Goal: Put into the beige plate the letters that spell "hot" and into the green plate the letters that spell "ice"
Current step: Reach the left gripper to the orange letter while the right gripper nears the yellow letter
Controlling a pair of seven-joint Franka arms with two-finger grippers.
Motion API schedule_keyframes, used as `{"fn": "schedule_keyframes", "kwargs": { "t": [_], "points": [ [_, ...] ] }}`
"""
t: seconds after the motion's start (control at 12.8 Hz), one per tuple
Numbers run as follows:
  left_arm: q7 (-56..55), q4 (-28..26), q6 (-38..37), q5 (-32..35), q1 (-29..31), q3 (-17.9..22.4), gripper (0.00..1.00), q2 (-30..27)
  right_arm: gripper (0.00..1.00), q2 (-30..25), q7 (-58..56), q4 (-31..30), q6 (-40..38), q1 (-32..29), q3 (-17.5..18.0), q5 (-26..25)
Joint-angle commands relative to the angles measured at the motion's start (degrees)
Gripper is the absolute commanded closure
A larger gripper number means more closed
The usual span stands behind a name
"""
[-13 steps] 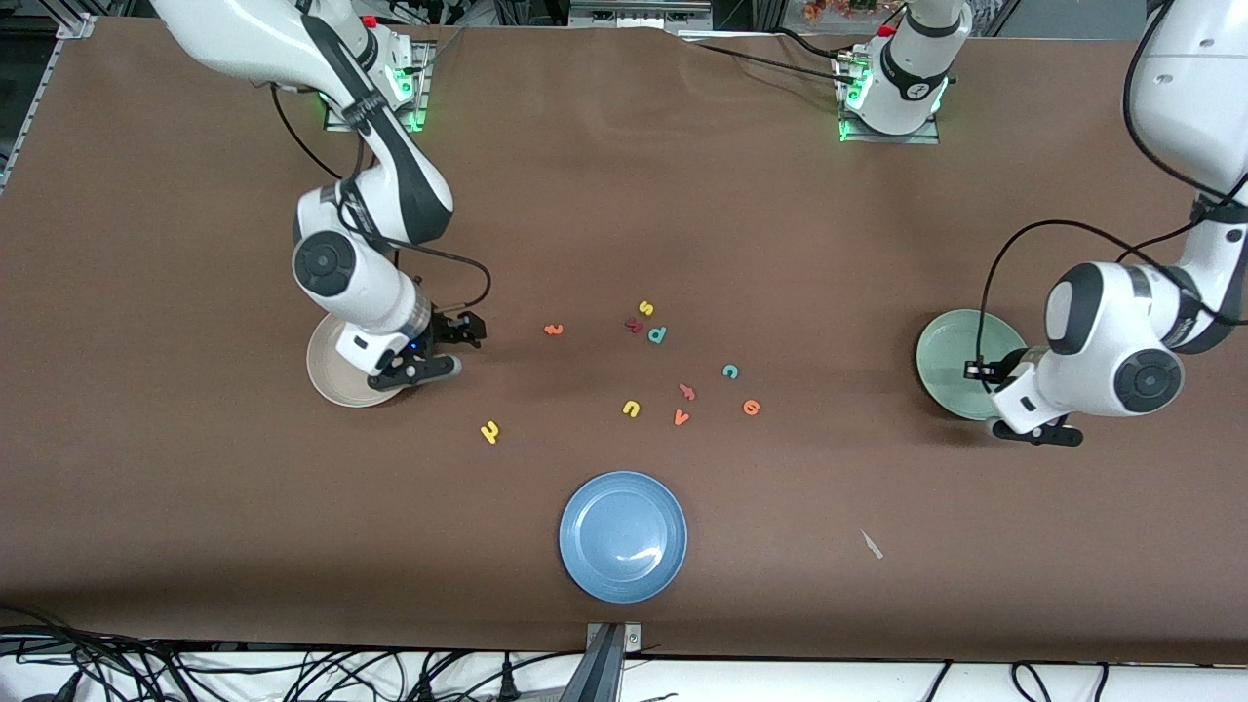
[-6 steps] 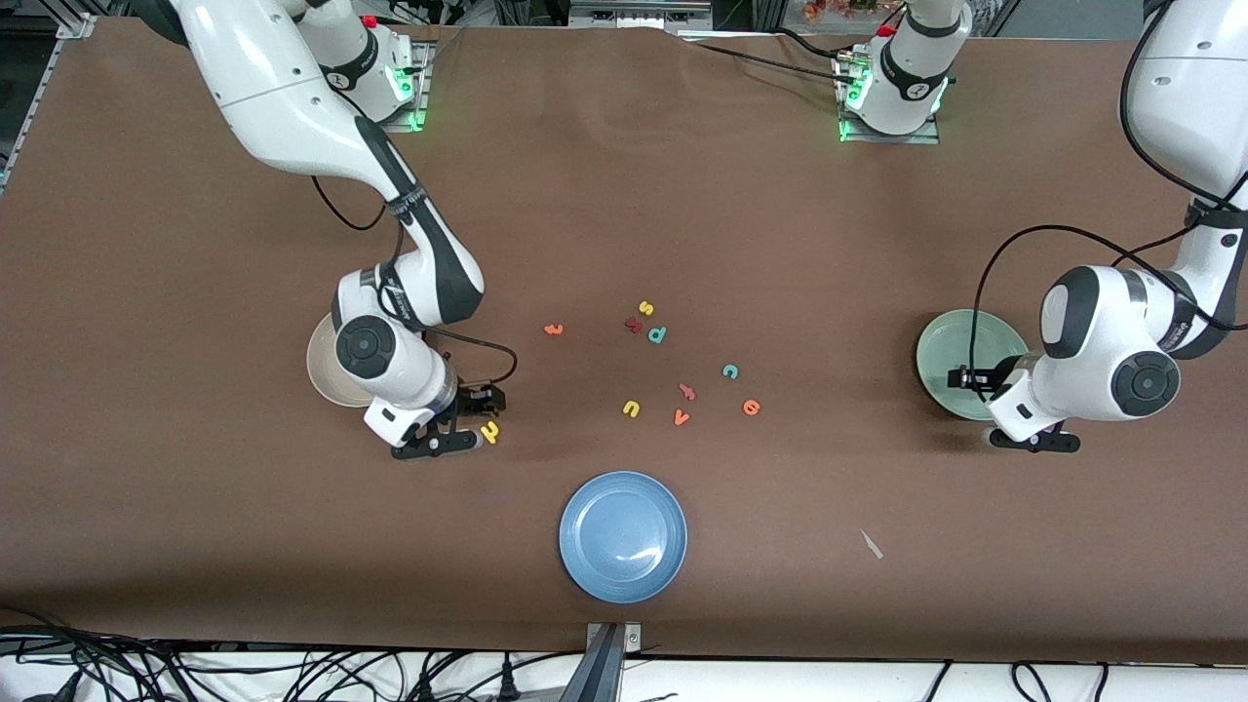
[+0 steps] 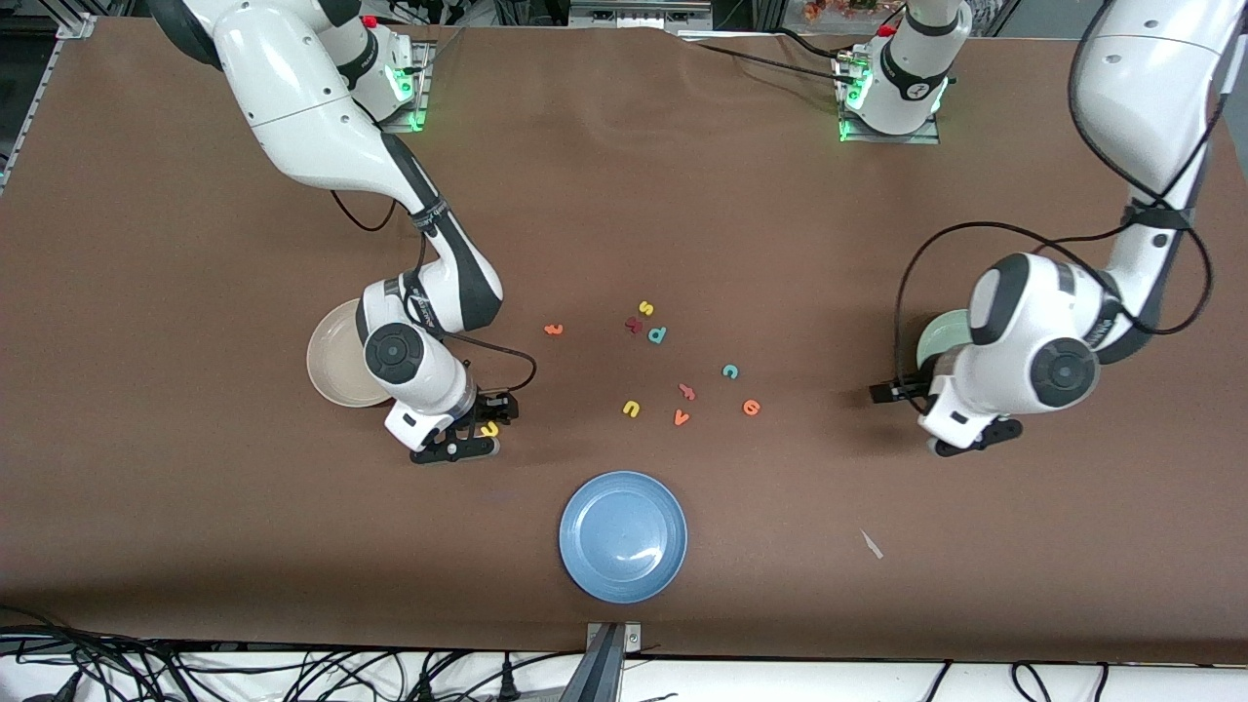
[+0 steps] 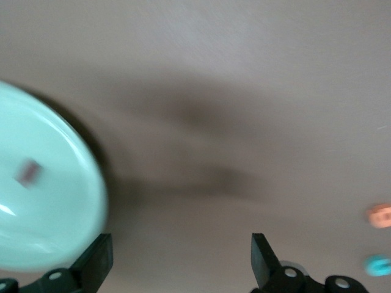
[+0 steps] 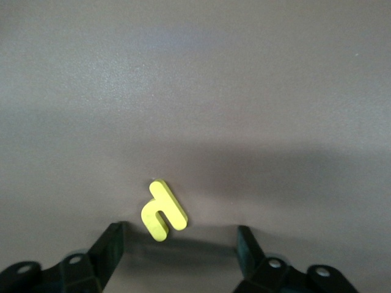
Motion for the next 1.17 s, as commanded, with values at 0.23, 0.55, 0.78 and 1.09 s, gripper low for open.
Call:
{"fn": "schedule_keyframes", "kwargs": {
  "t": [0.23, 0.55, 0.78, 1.09],
  "points": [
    [-35.15, 2.12, 9.82, -3.46, -8.21, 0.54, 0.01, 3.53, 0.42, 1.55, 0.17, 1.87, 0.25, 0.65, -1.03, -0.67],
    [-42.24, 2.64, 16.8, -3.1, -14.81, 2.2, 0.01, 7.84, 0.5, 1.55, -0.01, 1.78, 0.25, 0.65, -1.03, -0.85],
    [-44.78, 7.38, 17.15, -3.1, -18.6, 5.8, 0.06, 12.41, 0.53, 1.55, -0.1, 1.78, 0.25, 0.65, -1.03, -0.85],
    [-46.28, 10.54, 17.15, -3.02, -19.31, 6.43, 0.19, 15.22, 0.59, 1.55, -0.27, 1.61, 0.25, 0.65, -1.03, -0.94]
  ]
}}
